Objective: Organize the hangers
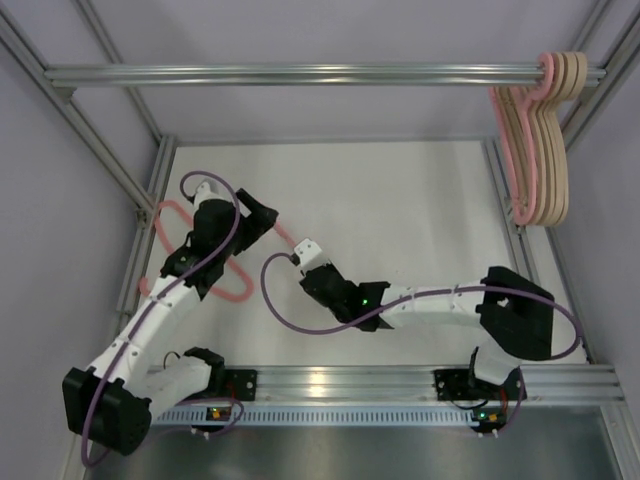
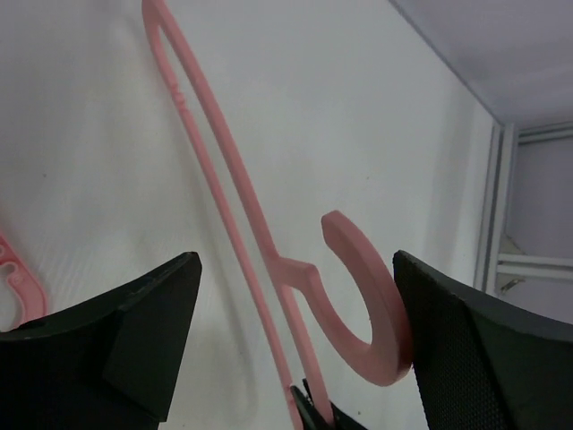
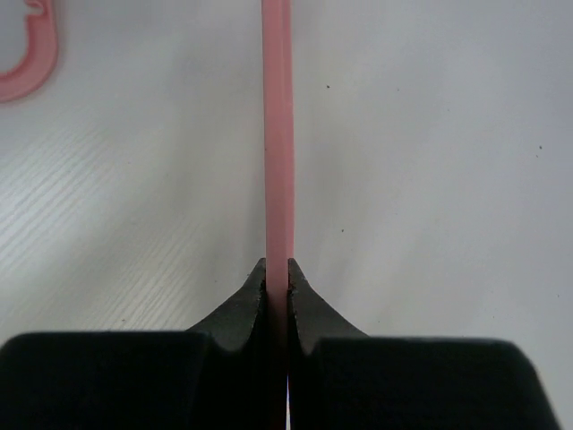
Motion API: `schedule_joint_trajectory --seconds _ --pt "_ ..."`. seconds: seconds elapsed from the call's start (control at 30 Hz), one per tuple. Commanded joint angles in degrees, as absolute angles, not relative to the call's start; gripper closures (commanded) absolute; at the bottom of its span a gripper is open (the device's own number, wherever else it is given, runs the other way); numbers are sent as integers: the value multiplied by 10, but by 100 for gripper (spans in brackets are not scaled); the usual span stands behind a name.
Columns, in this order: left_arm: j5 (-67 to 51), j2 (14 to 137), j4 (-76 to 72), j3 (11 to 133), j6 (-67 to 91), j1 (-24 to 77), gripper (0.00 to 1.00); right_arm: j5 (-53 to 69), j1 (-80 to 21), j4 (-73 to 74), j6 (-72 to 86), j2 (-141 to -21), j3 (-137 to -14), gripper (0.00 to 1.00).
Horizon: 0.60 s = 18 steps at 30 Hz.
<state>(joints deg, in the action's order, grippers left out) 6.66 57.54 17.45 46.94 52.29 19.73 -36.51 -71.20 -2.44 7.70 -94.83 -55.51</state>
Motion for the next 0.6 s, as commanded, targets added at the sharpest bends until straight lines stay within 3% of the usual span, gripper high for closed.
schedule_joint_trajectory --seconds 0.0,0.03,0.3,0.57 --pt "96 569 176 540 476 197 6 -319 -713 -2 75 -876 -555 100" --pt "105 569 179 554 466 197 2 -305 -708 16 76 -867 -552 100" --pt "204 555 212 644 350 193 2 -165 -615 149 90 -725 -545 100" --pt "243 534 225 621 253 180 2 -117 -463 307 93 -599 -627 100"
